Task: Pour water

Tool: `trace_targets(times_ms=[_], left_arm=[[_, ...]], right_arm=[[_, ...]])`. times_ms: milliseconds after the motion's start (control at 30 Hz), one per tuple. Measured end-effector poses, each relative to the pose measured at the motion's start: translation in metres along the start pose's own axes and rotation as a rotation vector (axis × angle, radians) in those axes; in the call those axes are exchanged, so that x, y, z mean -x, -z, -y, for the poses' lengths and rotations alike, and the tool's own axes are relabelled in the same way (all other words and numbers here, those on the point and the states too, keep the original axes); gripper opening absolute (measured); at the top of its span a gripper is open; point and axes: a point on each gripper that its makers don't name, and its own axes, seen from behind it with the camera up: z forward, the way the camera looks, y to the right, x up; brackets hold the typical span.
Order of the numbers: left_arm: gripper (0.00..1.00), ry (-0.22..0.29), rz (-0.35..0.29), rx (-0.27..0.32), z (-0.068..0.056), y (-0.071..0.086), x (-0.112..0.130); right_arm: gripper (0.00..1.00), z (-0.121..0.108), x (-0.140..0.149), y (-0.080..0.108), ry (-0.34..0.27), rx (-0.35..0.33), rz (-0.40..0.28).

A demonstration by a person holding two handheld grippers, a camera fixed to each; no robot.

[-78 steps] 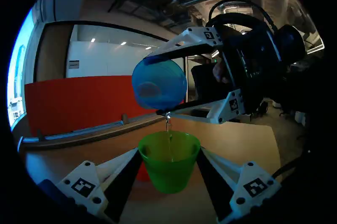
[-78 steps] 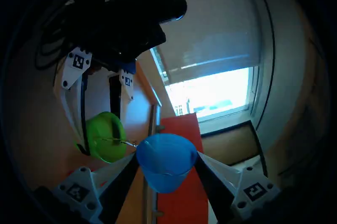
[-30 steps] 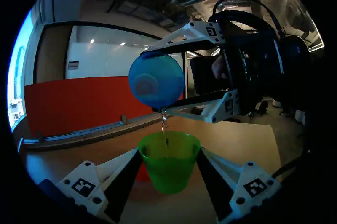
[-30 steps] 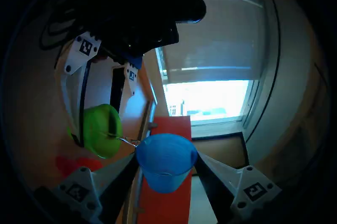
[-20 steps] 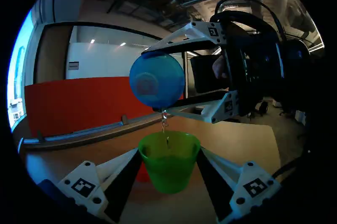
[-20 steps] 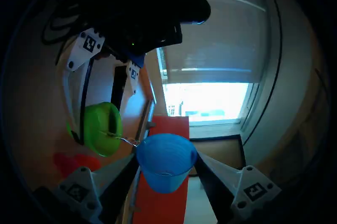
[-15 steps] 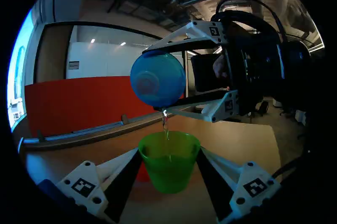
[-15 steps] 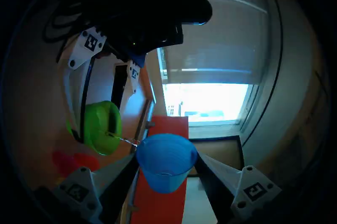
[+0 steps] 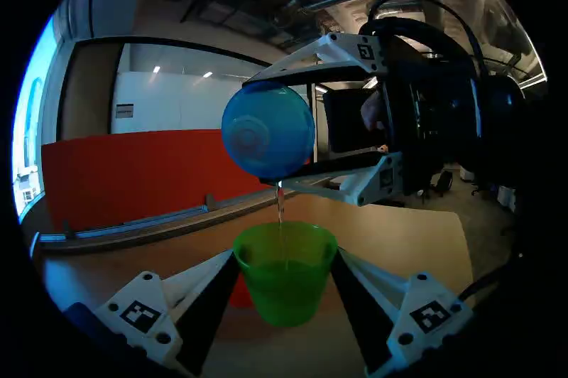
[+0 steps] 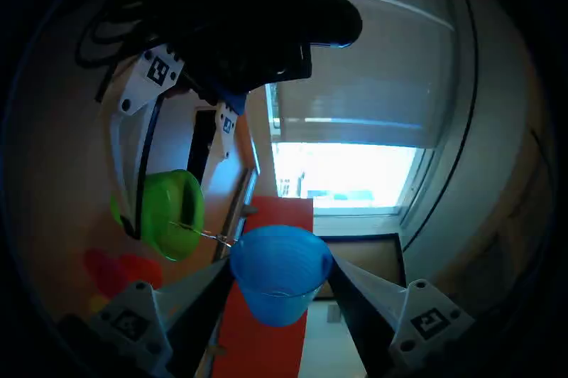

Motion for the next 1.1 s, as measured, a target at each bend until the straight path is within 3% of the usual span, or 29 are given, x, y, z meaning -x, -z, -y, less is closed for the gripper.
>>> trace_targets(times_ms=[1100], left_arm=[[0.85,0.005,0.001,-0.004,0.0,0.0006,0.0016]], right_arm=[[0.92,-0.0022,-0.0015,-0.0017,0.028,0.006,-0.008]])
